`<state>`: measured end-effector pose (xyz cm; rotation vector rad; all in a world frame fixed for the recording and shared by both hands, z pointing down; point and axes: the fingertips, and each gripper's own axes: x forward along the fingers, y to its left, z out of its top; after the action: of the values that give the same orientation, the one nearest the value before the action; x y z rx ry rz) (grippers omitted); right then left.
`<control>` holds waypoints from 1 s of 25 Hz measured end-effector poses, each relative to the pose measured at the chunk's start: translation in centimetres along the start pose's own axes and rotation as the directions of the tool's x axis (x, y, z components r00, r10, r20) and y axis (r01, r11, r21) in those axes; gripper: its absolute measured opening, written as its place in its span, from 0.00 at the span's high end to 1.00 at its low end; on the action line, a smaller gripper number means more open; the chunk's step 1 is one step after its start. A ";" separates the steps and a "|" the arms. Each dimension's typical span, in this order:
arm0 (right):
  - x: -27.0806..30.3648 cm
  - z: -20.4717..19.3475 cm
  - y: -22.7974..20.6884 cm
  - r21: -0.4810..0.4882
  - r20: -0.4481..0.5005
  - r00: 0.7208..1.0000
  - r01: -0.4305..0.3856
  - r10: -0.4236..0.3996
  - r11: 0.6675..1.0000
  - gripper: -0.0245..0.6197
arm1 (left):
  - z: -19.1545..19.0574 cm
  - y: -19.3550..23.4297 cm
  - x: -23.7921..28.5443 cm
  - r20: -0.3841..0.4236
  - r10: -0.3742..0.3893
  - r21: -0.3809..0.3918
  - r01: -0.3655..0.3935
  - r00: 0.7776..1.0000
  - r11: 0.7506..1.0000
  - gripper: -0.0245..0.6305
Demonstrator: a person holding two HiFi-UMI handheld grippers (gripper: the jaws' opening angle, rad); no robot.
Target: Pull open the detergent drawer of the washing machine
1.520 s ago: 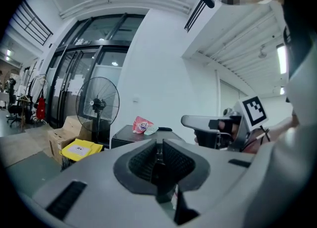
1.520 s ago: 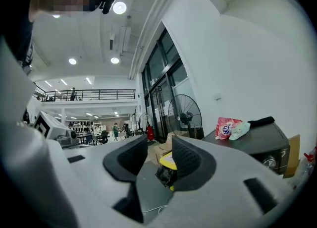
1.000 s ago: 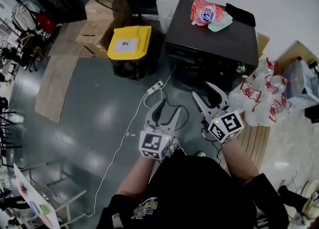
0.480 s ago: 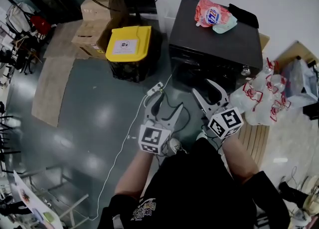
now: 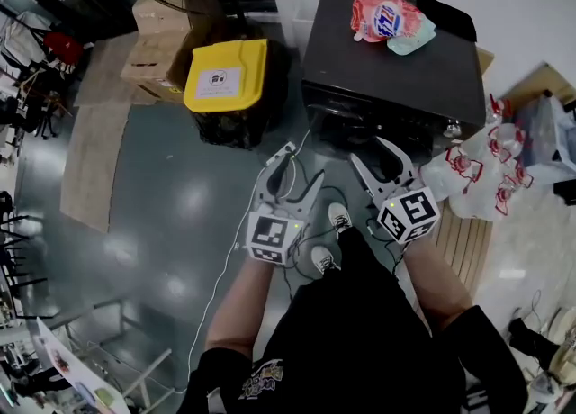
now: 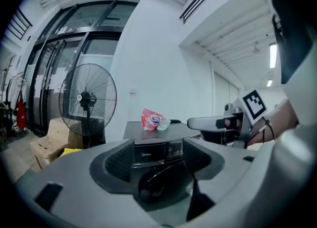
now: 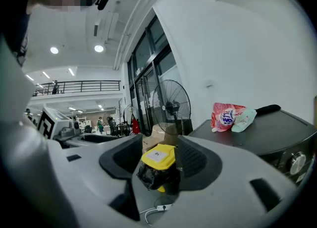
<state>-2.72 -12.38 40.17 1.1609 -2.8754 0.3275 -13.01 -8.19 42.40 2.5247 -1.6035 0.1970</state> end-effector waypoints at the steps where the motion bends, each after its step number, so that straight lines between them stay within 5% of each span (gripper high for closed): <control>1: 0.5 -0.5 -0.8 0.004 -0.010 1.000 0.008 -0.008 1.000 0.60 | -0.3 0.3 0.8 -0.013 -0.004 -0.002 0.004 1.000 1.000 0.54; 25: 9.9 -12.1 -15.1 0.088 -0.225 0.951 0.235 -0.211 0.968 0.58 | -9.3 10.8 17.4 -0.204 -0.030 -0.004 0.030 0.979 1.000 0.54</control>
<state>-0.09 -27.28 55.77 1.3612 -2.5400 0.5755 -15.71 -26.38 55.33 2.4350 -1.4858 0.4368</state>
